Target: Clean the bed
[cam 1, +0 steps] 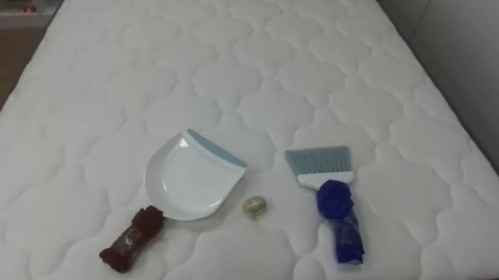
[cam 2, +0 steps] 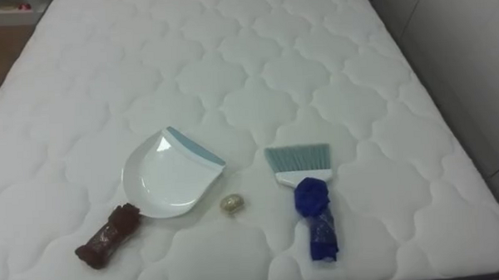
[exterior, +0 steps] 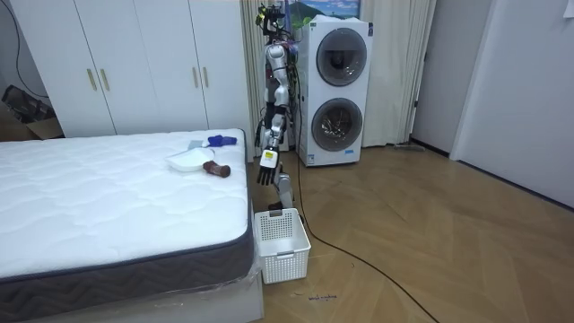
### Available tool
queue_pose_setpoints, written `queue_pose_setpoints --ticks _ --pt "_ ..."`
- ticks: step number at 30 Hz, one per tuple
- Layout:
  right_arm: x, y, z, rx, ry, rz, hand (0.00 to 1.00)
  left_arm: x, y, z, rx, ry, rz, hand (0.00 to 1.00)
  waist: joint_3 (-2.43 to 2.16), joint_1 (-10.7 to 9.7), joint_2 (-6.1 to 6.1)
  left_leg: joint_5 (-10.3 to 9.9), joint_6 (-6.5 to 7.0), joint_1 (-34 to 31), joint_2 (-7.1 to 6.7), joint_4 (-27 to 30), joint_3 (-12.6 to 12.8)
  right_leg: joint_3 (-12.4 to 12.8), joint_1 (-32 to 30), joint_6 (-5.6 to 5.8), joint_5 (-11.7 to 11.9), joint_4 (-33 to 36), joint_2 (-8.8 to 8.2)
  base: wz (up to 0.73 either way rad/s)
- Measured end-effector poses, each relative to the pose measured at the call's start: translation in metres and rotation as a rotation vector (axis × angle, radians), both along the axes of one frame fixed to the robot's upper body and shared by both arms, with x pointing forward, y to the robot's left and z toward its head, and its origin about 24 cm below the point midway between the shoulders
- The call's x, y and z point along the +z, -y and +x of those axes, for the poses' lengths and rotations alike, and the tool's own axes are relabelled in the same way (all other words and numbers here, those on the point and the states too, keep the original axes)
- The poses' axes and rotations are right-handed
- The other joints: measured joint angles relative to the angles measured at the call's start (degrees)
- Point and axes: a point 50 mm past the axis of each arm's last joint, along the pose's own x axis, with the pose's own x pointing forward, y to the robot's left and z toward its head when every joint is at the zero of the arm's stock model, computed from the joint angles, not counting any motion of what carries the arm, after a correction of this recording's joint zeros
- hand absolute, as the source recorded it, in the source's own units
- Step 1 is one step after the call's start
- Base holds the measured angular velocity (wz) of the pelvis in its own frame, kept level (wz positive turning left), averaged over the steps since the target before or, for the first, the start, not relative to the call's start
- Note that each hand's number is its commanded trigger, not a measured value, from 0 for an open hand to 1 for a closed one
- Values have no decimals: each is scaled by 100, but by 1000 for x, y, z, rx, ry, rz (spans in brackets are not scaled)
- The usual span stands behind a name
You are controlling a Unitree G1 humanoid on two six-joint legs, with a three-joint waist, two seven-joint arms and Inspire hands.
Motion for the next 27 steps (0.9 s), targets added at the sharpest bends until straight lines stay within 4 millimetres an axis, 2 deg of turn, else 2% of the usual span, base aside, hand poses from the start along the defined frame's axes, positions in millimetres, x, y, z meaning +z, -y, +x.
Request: queue_pose_setpoints --ticks 8,12,14,15,18,20,27 --pt "2 1 4 -29 61 7 0 12 -14 20 174 207 59 0 -10 29 -30 0 0 -48 -4 1 -6 -33 -12 6 10 -62 0 1" --pt "3 2 6 -48 85 10 0 33 -22 56 233 454 114 0 -3 117 -15 4 0 1 -5 20 10 -31 20 6 10 -72 -6 -1" --pt "3 2 7 -49 88 13 0 39 -21 69 225 521 123 0 13 150 23 4 0 42 -2 8 27 -1 77 6 9 -77 -2 -6" --pt "3 2 7 -47 89 17 0 42 -21 75 223 548 123 0 0 134 27 4 0 46 -3 9 11 -5 85 6 9 -76 -3 0" --pt "3 1 8 -45 92 21 0 56 -17 95 209 657 123 0 7 75 12 3 0 4 -3 4 -17 -64 51 7 10 -68 -9 7" --pt "3 1 9 -45 96 21 0 64 -11 105 187 720 127 0 -6 73 6 3 -1 6 -2 -2 -20 -64 47 7 10 -64 -6 0" --pt "4 1 12 -40 110 23 0 73 -2 117 141 803 116 0 -17 -21 23 3 -1 -33 -1 11 -18 -145 40 6 12 -95 -12 0"
